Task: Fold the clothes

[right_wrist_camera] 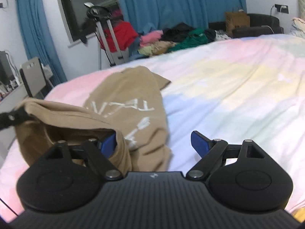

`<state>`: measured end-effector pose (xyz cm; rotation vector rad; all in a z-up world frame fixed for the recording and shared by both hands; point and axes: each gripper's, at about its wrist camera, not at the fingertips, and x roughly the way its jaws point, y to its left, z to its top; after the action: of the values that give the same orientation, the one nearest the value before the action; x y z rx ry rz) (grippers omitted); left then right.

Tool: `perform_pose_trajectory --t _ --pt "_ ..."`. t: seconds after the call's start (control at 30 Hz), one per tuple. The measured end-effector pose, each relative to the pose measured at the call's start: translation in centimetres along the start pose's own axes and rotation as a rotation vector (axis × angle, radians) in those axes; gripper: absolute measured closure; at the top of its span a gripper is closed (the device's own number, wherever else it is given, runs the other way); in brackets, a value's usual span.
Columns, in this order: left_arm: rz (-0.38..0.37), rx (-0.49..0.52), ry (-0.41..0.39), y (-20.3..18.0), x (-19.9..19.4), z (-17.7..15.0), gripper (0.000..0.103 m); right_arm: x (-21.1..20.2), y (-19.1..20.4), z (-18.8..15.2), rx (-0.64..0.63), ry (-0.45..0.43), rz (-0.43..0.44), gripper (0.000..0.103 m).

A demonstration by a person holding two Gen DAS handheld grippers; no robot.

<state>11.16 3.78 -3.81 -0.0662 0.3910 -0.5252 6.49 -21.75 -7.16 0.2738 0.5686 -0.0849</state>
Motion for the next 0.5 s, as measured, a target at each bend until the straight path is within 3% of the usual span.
perform_pose_trajectory --t 0.27,0.4,0.5 --pt "0.008 -0.081 -0.173 0.5 -4.0 1.9 0.096 0.8 2.9 -1.0 -0.259 0.087 -0.016 0.018" --pt "0.011 -0.129 -0.221 1.0 -6.0 2.7 0.096 -0.2 2.9 -0.6 -0.283 0.024 -0.048 0.018" --pt "-0.008 -0.108 -0.203 0.7 -6.1 3.0 0.096 -2.7 1.3 1.1 -0.208 -0.125 -0.113 0.018"
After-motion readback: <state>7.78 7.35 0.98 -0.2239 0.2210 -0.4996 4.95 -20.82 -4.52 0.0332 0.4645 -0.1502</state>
